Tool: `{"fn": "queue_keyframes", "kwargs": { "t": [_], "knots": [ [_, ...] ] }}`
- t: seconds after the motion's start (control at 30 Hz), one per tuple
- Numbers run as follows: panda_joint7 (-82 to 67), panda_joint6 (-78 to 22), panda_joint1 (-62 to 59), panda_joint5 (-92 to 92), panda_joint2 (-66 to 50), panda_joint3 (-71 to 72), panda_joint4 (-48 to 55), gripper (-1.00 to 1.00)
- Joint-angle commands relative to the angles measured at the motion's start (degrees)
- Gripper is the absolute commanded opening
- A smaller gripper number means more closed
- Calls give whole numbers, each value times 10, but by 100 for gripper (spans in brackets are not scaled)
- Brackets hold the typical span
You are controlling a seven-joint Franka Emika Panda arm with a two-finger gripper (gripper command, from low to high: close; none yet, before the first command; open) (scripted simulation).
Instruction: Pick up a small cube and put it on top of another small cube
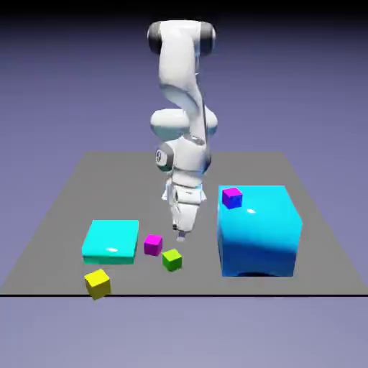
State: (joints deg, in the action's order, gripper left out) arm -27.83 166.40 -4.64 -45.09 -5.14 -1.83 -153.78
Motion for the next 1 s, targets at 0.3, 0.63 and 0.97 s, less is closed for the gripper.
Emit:
{"fn": "queue_keyframes", "kwargs": {
  "t": [0.3,0.63,0.97],
  "knots": [
    [74,60,57,-193,-161,-92,71,0],
    [-39,7,8,-75,-63,-21,20,-100],
    [-145,-69,78,131,-99,-125,97,-100]
  ]
}}
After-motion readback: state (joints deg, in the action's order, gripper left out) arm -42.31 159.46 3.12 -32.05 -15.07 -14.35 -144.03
